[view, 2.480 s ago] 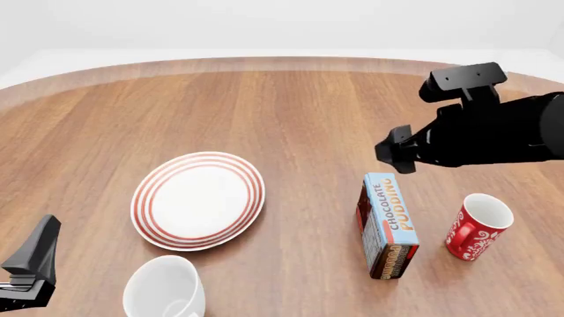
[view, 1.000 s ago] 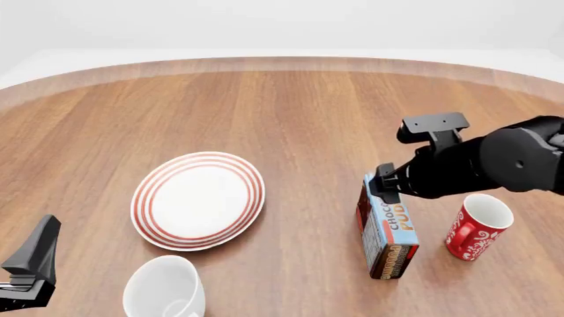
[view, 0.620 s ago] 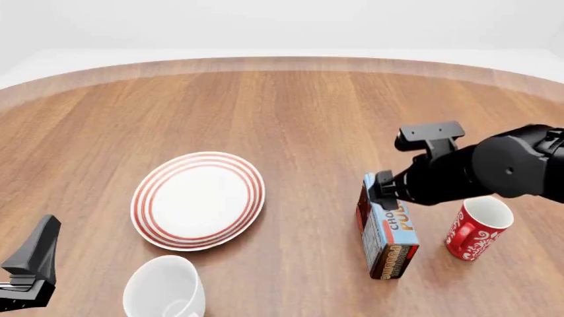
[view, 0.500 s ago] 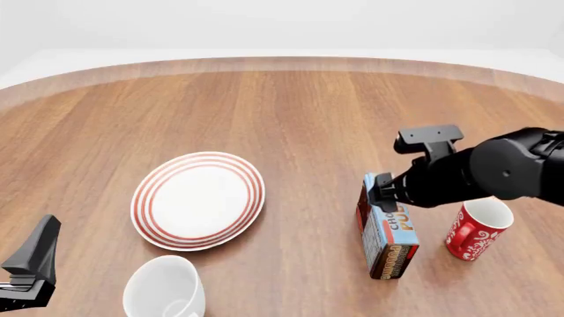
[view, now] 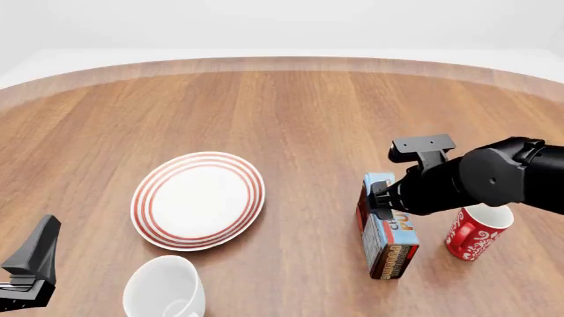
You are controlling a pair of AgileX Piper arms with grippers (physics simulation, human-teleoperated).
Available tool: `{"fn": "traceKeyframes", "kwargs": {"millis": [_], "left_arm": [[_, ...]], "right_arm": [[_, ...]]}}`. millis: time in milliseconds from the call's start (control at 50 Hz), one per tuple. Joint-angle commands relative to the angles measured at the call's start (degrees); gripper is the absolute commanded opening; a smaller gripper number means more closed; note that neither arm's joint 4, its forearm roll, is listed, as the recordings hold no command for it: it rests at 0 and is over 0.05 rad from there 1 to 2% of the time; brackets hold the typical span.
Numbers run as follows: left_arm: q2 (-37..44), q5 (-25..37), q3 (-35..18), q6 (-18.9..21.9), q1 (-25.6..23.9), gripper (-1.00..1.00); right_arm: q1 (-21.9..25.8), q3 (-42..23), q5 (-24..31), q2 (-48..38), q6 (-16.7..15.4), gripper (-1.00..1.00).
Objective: Pick up the white mug and put it on the plate, and put the chocolate pudding to the right of the plate.
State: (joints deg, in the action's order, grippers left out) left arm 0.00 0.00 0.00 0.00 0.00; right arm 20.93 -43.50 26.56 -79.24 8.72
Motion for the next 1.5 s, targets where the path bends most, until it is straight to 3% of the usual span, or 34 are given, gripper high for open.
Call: {"fn": "traceKeyframes", "kwargs": {"millis": [20, 300, 400, 660, 680, 1180, 1500], "left_arm": [[0.0, 0.0, 0.0, 0.0, 0.0, 1.0], [0.0, 0.0, 0.0, 0.0, 0.0, 1.0], [0.0, 0.0, 0.0, 0.0, 0.0, 1.0], [0.0, 0.0, 0.0, 0.0, 0.0, 1.0], [0.0, 0.0, 0.0, 0.0, 0.0, 1.0], [0.0, 0.0, 0.0, 0.0, 0.0, 1.0], [0.0, 0.0, 0.0, 0.0, 0.0, 1.0]], "right_arm": [[-0.09, 0.47, -0.55, -0.56, 0.12, 1.0], [1.35, 1.81, -2.46, -3.51, 1.82, 1.0], [2.54, 2.34, -3.01, -4.06, 4.07, 1.0], [1.88, 3.49, -4.22, -5.38, 3.14, 1.0], [1.99, 3.49, -4.18, -5.35, 3.29, -1.0], [0.38, 2.32, -2.33, -0.82, 1.99, -1.0], [1.2, 0.25, -0.21, 1.92, 3.88, -1.0]]}}
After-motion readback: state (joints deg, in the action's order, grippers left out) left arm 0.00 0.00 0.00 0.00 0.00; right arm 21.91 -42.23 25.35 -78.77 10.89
